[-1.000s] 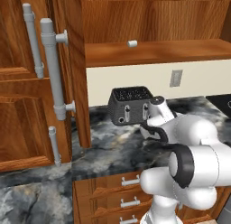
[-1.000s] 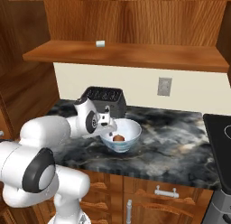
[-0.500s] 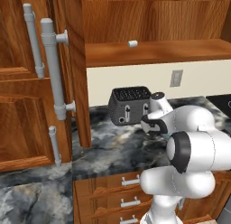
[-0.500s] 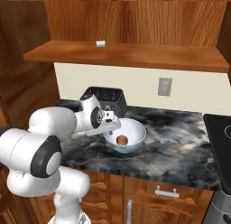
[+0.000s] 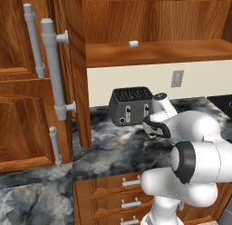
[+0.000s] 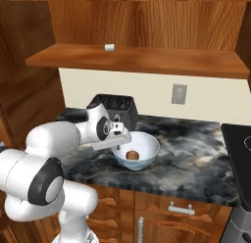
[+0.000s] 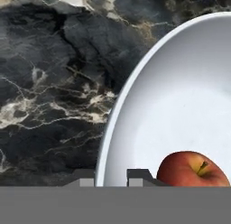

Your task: Pick the apple from the cabinet and place it in the bowl. Then pick the bowl and place it in the sink. Then turn on the sink facuet.

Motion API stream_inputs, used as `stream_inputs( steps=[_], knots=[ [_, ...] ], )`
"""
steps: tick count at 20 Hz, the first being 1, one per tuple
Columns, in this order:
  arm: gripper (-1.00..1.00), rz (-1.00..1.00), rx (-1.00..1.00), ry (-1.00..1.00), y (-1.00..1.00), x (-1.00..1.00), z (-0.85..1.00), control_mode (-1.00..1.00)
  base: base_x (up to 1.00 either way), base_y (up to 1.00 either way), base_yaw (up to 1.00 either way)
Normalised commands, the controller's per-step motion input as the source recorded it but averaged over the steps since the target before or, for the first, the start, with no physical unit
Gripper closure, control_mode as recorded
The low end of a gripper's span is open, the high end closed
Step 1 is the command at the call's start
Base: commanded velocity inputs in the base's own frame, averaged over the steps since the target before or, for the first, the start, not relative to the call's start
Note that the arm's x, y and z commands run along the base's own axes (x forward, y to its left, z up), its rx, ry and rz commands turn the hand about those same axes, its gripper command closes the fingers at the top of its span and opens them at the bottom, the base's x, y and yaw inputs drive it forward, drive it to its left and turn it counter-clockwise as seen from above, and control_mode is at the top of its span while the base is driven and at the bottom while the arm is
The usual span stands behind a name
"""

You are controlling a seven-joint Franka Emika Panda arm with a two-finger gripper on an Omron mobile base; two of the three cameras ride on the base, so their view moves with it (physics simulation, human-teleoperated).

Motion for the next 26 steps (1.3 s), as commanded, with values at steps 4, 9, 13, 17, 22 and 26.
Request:
stream_inputs(
  steps=[4, 9, 13, 17, 22, 26],
  knots=[
    [1.00, 0.07, -0.16, -0.08, 0.00, -0.90, 0.81, -1.00, 0.00, 0.00, 0.00],
    [1.00, 0.22, -0.14, -0.03, -0.04, -0.96, 1.00, -1.00, 0.00, 0.00, 0.00],
    [1.00, 0.30, -0.14, 0.00, 0.00, -0.85, 1.00, -1.00, 0.00, 0.00, 0.00],
    [1.00, 0.24, -0.06, 0.04, 0.00, -0.68, 1.00, -1.00, 0.00, 0.00, 0.00],
    [1.00, 0.19, 0.00, 0.05, 0.04, -0.63, 1.00, -1.00, 0.00, 0.00, 0.00],
    [1.00, 0.04, 0.10, 0.00, 0.21, -0.52, 0.88, -1.00, 0.00, 0.00, 0.00]
  ],
)
